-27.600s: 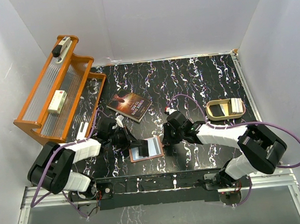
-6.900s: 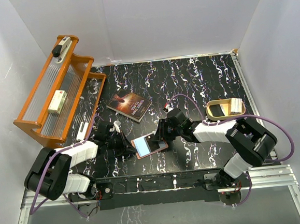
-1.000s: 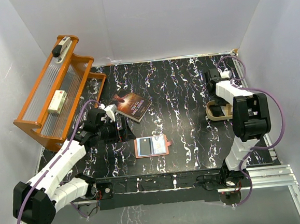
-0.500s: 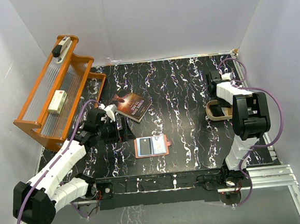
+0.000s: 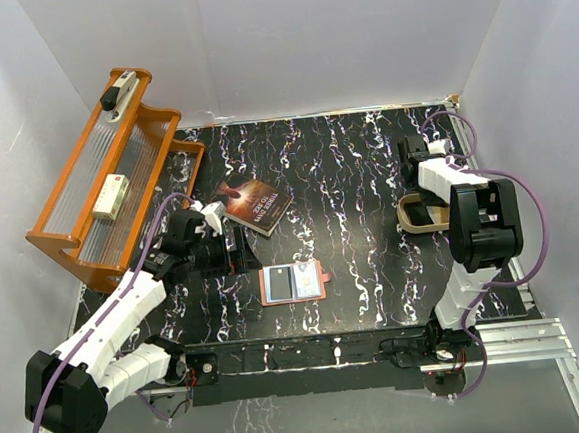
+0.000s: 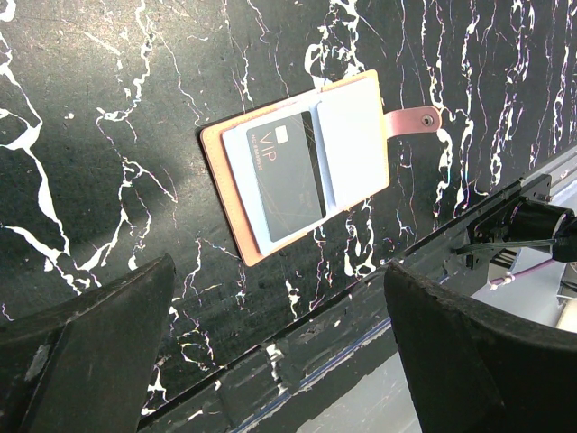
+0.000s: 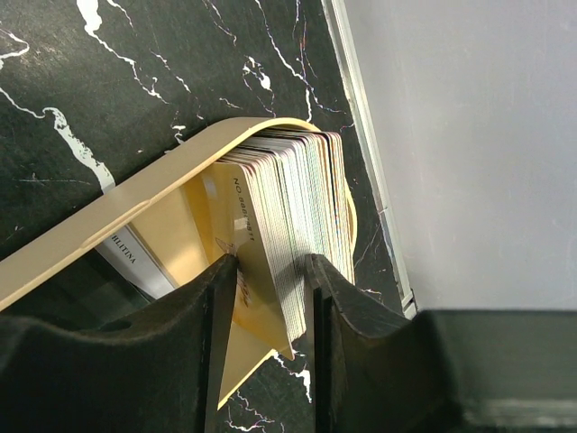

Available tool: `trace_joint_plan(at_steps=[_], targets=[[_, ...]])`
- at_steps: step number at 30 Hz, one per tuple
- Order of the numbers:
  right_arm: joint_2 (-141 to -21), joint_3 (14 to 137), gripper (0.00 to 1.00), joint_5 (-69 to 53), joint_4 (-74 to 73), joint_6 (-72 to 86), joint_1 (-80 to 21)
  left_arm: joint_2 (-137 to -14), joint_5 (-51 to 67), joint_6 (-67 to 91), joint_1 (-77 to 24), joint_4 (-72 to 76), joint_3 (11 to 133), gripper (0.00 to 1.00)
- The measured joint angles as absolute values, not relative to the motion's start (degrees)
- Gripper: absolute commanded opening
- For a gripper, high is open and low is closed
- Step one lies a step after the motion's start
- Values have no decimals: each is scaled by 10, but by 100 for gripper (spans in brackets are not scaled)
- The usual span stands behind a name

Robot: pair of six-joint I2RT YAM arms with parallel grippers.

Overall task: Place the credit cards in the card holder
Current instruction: Pick up the credit card from the storage box.

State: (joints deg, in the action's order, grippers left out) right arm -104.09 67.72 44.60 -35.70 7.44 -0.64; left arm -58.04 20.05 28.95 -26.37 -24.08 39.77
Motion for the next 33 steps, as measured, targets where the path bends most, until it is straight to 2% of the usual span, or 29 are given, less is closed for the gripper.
trace_joint_plan(at_steps=[6, 15, 20, 24, 33], targets=[[-1039, 677, 33, 444, -353, 74, -6, -580, 201, 289, -264, -241, 398, 99], [-1028, 677, 26, 436, -344, 73, -6, -580, 201, 289, -264, -241, 398, 99], [-1027, 677, 34, 431, -342, 73, -6, -580, 201, 289, -264, -241, 398, 99], [-1027, 677, 35, 431, -342, 71, -6, -580, 201, 289, -264, -241, 398, 99], [-1027, 676, 28, 429, -339, 70, 11, -580, 201, 289, -264, -241, 398, 99]])
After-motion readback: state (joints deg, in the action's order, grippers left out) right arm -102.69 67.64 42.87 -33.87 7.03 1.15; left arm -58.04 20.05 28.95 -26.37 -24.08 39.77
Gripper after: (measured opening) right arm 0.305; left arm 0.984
